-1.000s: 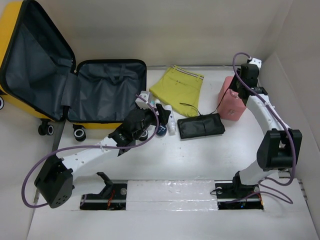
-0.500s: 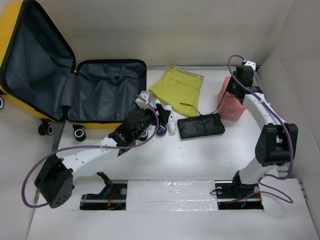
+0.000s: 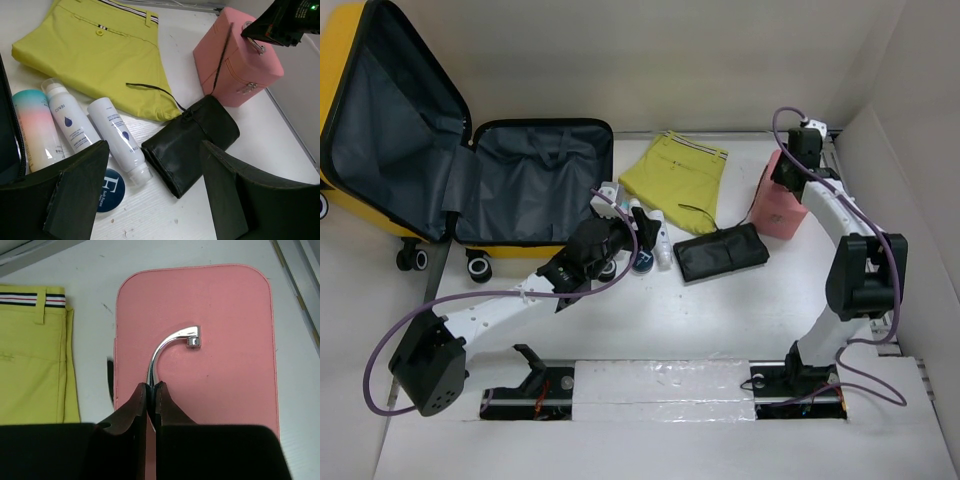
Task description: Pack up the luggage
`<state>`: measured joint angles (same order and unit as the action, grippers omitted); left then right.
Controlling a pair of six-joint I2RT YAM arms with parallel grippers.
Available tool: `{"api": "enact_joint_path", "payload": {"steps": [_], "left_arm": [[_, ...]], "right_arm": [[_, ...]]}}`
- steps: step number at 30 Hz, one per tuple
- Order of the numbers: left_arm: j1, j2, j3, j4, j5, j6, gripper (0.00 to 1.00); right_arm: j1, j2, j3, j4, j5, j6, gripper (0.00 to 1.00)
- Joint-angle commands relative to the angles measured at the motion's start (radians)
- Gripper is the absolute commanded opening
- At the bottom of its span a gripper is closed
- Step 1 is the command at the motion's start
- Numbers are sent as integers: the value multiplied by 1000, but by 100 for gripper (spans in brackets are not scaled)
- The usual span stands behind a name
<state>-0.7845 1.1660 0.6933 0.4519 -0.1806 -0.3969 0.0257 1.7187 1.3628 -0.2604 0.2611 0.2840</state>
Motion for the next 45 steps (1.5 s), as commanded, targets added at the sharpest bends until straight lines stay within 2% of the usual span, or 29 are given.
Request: {"api": "enact_joint_path", "payload": {"steps": [1, 6, 10, 14, 18, 20, 21, 22, 26, 29, 34, 39, 41, 42, 45], "left_arm": [[-2, -28, -2, 31, -17, 9, 69], [-2, -46, -11, 33, -17, 9, 69], [-2, -46, -11, 33, -17, 9, 69], [-2, -81, -21, 42, -69, -3, 69], [-2, -190, -90, 76, -129, -60, 68], [-2, -334, -121, 76, -178, -98, 68], [-2, -335, -121, 76, -195, -99, 68], [-2, -414, -130, 76, -210, -111, 68], [-2, -581, -152, 87, -244, -158, 67], [-2, -652, -152, 74, -244, -183, 67], [-2, -652, -90, -35, -341, -203, 67], [-2, -689, -43, -9, -408, -188, 67], [-2, -707, -14, 16, -431, -169, 67], [-2, -718, -14, 16, -431, -169, 67], [-2, -718, 15, 4, -468, -145, 67]], "right_arm": [[-29, 10, 3, 13, -11, 21, 0], [-72, -186, -19, 70, 1, 63, 0], [-72, -312, 53, 92, -23, 43, 0], [2, -407, 94, 127, -85, 3, 0], [144, -407, 163, 113, -258, -6, 0], [241, -384, 194, 156, -299, -6, 0], [241, -374, 194, 173, -299, -6, 0], [308, -361, 222, 188, -310, 3, 0], [456, -236, 367, 246, -350, 24, 0], [548, -104, 485, 312, -361, 67, 0], [631, 161, 686, 414, -399, 182, 0], [704, 421, 924, 523, -421, 296, 0], [729, 561, 1100, 571, -441, 366, 0], [729, 606, 1101, 596, -441, 391, 0], [754, 766, 1243, 692, -441, 496, 0]]}}
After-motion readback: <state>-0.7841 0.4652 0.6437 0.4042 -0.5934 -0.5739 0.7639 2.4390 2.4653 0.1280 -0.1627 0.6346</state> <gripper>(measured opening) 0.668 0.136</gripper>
